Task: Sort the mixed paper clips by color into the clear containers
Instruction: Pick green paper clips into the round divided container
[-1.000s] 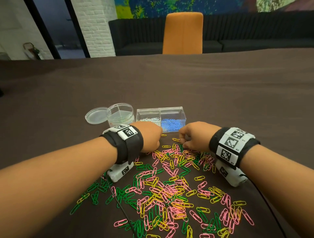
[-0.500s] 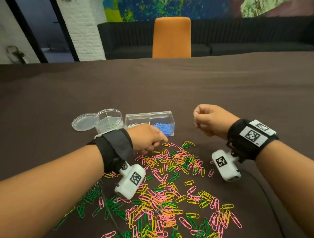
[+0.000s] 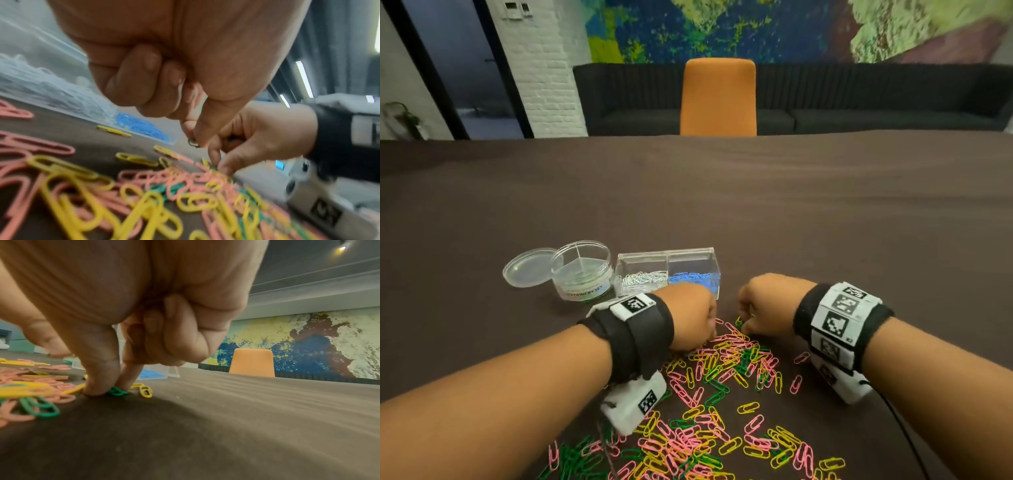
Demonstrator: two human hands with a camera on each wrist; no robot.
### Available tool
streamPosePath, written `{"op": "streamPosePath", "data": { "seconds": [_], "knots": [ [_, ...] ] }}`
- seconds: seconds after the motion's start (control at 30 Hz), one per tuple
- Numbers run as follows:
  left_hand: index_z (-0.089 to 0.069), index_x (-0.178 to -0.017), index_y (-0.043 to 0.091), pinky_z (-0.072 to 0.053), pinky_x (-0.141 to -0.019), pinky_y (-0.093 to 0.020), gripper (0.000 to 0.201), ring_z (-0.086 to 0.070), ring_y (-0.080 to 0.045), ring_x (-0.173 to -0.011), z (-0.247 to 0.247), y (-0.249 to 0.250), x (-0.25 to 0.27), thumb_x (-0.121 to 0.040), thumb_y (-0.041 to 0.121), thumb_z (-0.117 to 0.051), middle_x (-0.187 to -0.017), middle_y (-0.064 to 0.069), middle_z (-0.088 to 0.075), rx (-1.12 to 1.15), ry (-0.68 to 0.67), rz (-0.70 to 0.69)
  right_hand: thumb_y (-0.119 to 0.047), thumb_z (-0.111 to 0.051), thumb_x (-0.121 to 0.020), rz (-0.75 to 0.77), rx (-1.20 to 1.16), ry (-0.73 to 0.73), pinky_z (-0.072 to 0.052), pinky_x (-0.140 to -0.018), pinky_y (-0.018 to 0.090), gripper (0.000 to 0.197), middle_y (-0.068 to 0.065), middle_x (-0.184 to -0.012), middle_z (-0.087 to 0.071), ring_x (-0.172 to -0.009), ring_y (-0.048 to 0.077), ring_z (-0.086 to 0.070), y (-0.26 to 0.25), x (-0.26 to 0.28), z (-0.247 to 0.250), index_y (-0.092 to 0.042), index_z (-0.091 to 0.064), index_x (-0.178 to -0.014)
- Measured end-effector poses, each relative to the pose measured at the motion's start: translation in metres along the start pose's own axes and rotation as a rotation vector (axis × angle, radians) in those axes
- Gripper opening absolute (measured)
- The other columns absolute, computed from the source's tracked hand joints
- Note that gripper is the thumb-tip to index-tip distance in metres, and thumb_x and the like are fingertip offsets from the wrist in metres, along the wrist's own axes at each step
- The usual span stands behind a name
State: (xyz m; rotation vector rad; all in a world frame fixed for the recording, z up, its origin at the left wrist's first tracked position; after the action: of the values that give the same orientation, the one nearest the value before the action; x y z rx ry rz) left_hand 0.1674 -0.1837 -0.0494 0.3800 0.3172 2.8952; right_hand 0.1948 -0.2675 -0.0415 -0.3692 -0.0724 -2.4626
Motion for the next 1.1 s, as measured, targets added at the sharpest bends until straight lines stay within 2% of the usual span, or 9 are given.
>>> {"op": "streamPosePath", "data": {
  "seconds": [0.1,0.23,0.37,0.47,0.6,0.77,0.9,1.03,1.1],
  "knots": [
    [-0.07,-0.084,0.01,-0.051,-0.074,-0.026,0.023,-0.065,-0.018,-0.081,0.016,-0.015,0.005,-0.09,0.032,-0.065,-0.088,-0.004,-0.073,0.156,0.08,0.017,-0.037,-0.064,-0.09,-0.007,0.022,-0.018,-0.041,-0.068,0.026,0.018,-0.006,-0.091,-0.061,-0.083,0.015,-0.053,-0.001,0.001,0.0,-0.023,-0.067,-0.101],
    [-0.069,-0.083,0.015,-0.041,-0.057,-0.022,0.011,-0.05,-0.006,-0.055,0.057,-0.049,0.033,-0.088,0.025,-0.066,-0.065,0.008,-0.061,0.434,0.189,0.114,-0.032,-0.055,-0.093,0.039,0.032,-0.033,-0.045,-0.069,0.028,0.015,-0.003,-0.088,-0.062,-0.078,0.017,-0.054,0.002,0.005,-0.004,-0.022,-0.065,-0.098],
    [-0.064,-0.084,0.012,-0.048,-0.076,-0.033,0.013,-0.058,-0.016,-0.076,0.127,-0.106,0.065,-0.09,0.02,-0.056,-0.079,0.005,-0.064,0.304,0.405,0.201,-0.027,-0.06,-0.087,0.05,-0.161,0.024,-0.049,-0.067,0.023,0.008,-0.007,-0.073,-0.058,-0.065,0.008,-0.052,0.016,0.006,0.004,-0.022,-0.06,-0.082],
    [-0.061,-0.082,0.007,-0.048,-0.072,-0.035,0.019,-0.055,-0.026,-0.076,0.133,-0.152,0.069,-0.09,0.023,-0.052,-0.082,-0.004,-0.064,0.065,0.292,0.327,-0.019,-0.061,-0.084,0.136,-0.265,0.156,-0.038,-0.059,0.021,0.016,-0.013,-0.06,-0.051,-0.055,0.008,-0.041,-0.002,0.001,0.033,-0.019,-0.052,-0.071],
    [-0.064,-0.085,0.008,-0.049,-0.071,-0.034,0.019,-0.047,-0.024,-0.071,0.112,-0.169,0.058,-0.09,0.018,-0.048,-0.082,-0.011,-0.06,-0.114,0.117,0.369,-0.021,-0.06,-0.084,0.239,-0.221,0.183,-0.035,-0.055,0.018,0.018,-0.015,-0.06,-0.051,-0.054,0.008,-0.042,-0.058,-0.02,0.066,-0.023,-0.05,-0.07],
    [-0.054,-0.114,0.022,-0.039,-0.06,-0.024,0.027,-0.052,-0.012,-0.075,0.109,-0.177,0.059,-0.088,0.015,-0.055,-0.086,0.008,-0.055,-0.011,0.111,0.311,-0.026,-0.051,-0.097,0.3,-0.12,0.232,-0.047,-0.071,0.031,0.013,-0.001,-0.082,-0.062,-0.075,0.02,-0.055,-0.129,-0.065,0.103,-0.017,-0.057,-0.09],
    [-0.059,-0.118,0.025,-0.052,-0.089,-0.034,0.037,-0.062,-0.018,-0.099,0.112,-0.191,0.066,-0.085,0.011,-0.054,-0.109,0.004,-0.066,0.068,0.121,0.251,-0.019,-0.049,-0.099,0.29,-0.039,0.196,-0.041,-0.068,0.029,0.006,-0.001,-0.091,-0.06,-0.084,0.021,-0.055,-0.177,-0.107,0.112,-0.018,-0.054,-0.096],
    [-0.067,-0.101,0.026,-0.051,-0.092,-0.032,0.025,-0.065,-0.014,-0.099,0.133,-0.219,0.083,-0.085,0.01,-0.058,-0.098,0.012,-0.068,0.239,0.313,0.265,-0.016,-0.051,-0.097,0.289,0.061,0.146,-0.039,-0.071,0.028,0.006,-0.002,-0.093,-0.058,-0.086,0.02,-0.055,-0.21,-0.138,0.11,-0.02,-0.055,-0.098],
    [-0.069,-0.104,0.024,-0.051,-0.092,-0.031,0.024,-0.063,-0.014,-0.1,0.132,-0.239,0.089,-0.086,0.011,-0.058,-0.1,0.011,-0.067,0.246,0.375,0.337,-0.017,-0.051,-0.097,0.288,0.077,0.153,-0.039,-0.072,0.028,0.008,-0.004,-0.095,-0.057,-0.085,0.018,-0.053,-0.221,-0.147,0.111,-0.024,-0.055,-0.099]
  ]
}}
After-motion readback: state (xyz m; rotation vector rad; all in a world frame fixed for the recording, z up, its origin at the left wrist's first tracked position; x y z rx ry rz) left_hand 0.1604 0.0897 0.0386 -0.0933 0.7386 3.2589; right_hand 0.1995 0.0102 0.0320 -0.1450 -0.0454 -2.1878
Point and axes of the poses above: each hand's wrist, its own x-axis away from the middle knuckle, its own z-axis out of the back of the hand, y = z × x, the point moved 10 cm from there along -x, towards the middle knuckle
